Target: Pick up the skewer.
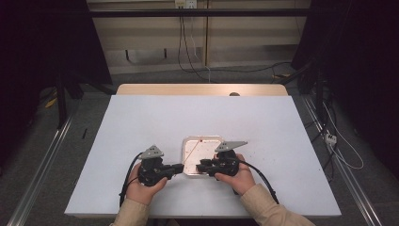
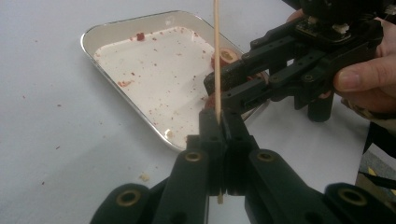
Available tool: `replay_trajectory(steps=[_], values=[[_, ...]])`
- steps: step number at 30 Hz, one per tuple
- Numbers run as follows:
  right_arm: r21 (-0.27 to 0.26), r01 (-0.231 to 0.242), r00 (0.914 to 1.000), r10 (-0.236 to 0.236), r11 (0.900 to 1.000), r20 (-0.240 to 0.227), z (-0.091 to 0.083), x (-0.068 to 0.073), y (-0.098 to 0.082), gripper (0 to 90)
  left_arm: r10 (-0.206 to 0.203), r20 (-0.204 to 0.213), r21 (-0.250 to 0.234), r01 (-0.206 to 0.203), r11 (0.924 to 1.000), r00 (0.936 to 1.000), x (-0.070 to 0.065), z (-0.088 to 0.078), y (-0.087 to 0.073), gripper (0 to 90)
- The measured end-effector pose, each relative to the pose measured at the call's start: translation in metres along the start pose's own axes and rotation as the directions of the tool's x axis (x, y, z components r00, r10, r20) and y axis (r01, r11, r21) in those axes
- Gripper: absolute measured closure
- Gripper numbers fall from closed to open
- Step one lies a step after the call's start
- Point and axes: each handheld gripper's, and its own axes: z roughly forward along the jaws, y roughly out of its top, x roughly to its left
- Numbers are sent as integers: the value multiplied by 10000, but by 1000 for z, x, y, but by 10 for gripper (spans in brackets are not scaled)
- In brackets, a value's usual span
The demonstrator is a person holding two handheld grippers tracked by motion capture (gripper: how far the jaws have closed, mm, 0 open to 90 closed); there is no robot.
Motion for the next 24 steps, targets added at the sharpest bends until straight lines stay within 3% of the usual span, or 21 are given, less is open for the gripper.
replay_trajectory(steps=[12,13,15,16,17,18,19,20,22,23,24], values=[[170,-956,9940,964,9953,-510,1,-1,-1,727,-86,28,-19,86,10000,10000,0,-1,0,892],[140,-1125,9925,1130,9936,-464,0,-1,-1,727,-77,17,-34,77,10000,10000,0,-1,0,892],[-417,-1646,9855,1625,9855,-489,-5,-5,1,728,-89,38,-78,89,9999,10000,0,-2,1,892],[-844,-1980,9794,1936,9766,-573,-9,-8,3,728,-79,33,-109,79,9999,10000,-1,-2,1,892],[-1615,-2504,9680,2446,9546,-553,-20,-13,10,728,-96,35,-119,97,9999,9999,-1,-2,0,892],[-1998,-2788,9603,2735,9393,-542,-25,-16,13,728,-97,35,-147,98,9998,9999,-2,-3,0,892],[-1998,-2788,9603,2735,9393,-542,-25,-16,13,728,-104,26,-180,105,9998,9999,-2,-3,0,892],[-2664,-3438,9385,3394,9005,-639,-35,-22,17,728,-119,80,-211,120,9997,9999,-4,-3,0,892],[-3173,-3916,9184,3879,8637,-776,-44,-27,20,729,-116,119,-205,119,9997,9999,-6,-3,1,892],[-3173,-3916,9184,3879,8637,-776,-44,-27,20,729,-116,119,-205,119,9997,9999,-6,-3,1,892],[-3534,-4122,9080,4105,8397,-836,-52,-30,23,729,-93,145,-215,96,9997,9999,-7,-2,1,892]])
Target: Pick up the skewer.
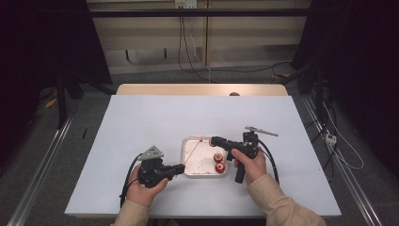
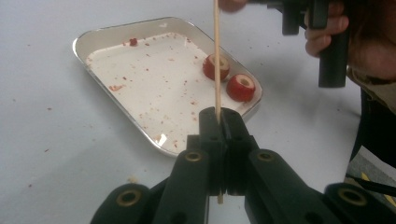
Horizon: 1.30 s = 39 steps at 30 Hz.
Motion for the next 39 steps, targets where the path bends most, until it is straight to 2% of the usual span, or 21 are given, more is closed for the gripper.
replay_trajectory(steps=[6,10,19,30,39], values=[[-537,-361,9993,362,9979,-3,-8,0,8,728,163,259,229,-169,9996,9995,-9,5,0,892],[-768,-623,9980,611,9951,-179,-11,-1,10,728,325,400,358,-339,9988,9987,-14,9,-1,892],[-700,-1446,9849,1368,9870,-1060,-12,3,11,729,446,468,390,-464,9982,9979,-18,13,0,893],[-677,-1534,9836,1457,9858,-1062,-11,2,11,728,351,492,251,-364,9990,9982,-17,11,0,893],[-548,-1645,9792,1563,9849,-1291,-8,3,9,728,329,485,219,-340,9992,9983,-17,11,0,894]])
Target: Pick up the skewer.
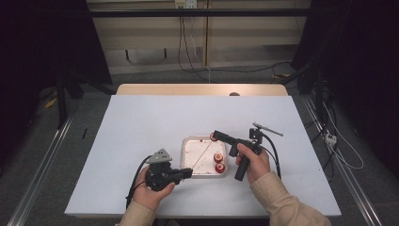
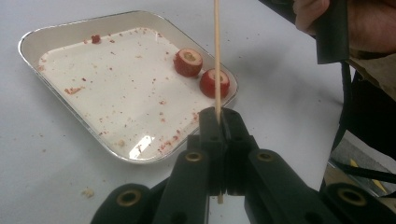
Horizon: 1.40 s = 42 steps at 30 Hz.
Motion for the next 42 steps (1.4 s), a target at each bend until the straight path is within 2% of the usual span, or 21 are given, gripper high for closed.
replay_trajectory(steps=[9,27,32,42], values=[[119,-95,9999,96,9999,-92,5,2,-5,728,-187,7,-242,187,9995,9998,-1,0,0,893],[-286,528,9985,-524,9982,144,6,9,-12,726,-831,53,-596,832,9947,9965,-3,4,-2,896],[-435,396,9990,-386,9983,246,4,9,-12,726,-924,138,-833,932,9922,9956,-2,3,-1,896],[-617,394,9990,-380,9973,230,5,8,-13,726,-970,141,-866,979,9914,9952,-4,4,-2,896]])
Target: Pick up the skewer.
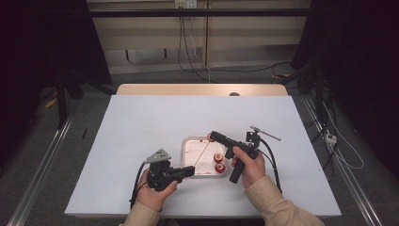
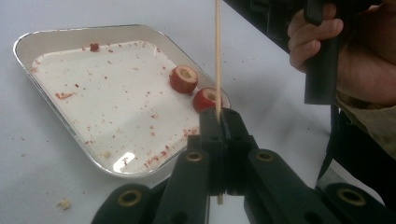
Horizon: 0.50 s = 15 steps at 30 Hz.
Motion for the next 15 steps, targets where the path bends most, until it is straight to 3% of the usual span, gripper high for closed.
replay_trajectory(steps=[6,10,11,12,15], values=[[-123,155,9999,-154,9998,30,0,1,-3,725,53,-66,-14,-53,10000,10000,-4,3,-1,897],[377,-371,9993,374,9986,-77,0,-1,-3,611,261,41,-66,-260,9996,9997,-6,3,1,897],[489,-111,9999,114,9987,-69,1,0,-5,699,358,-22,31,-358,9994,9994,-6,3,1,897],[468,71,9999,-67,9989,-90,1,0,-5,693,335,-18,75,-335,9994,9994,-5,4,0,897],[460,7,10000,-5,9989,-42,2,1,-6,673,398,-27,73,-397,9992,9992,-5,4,0,897]])
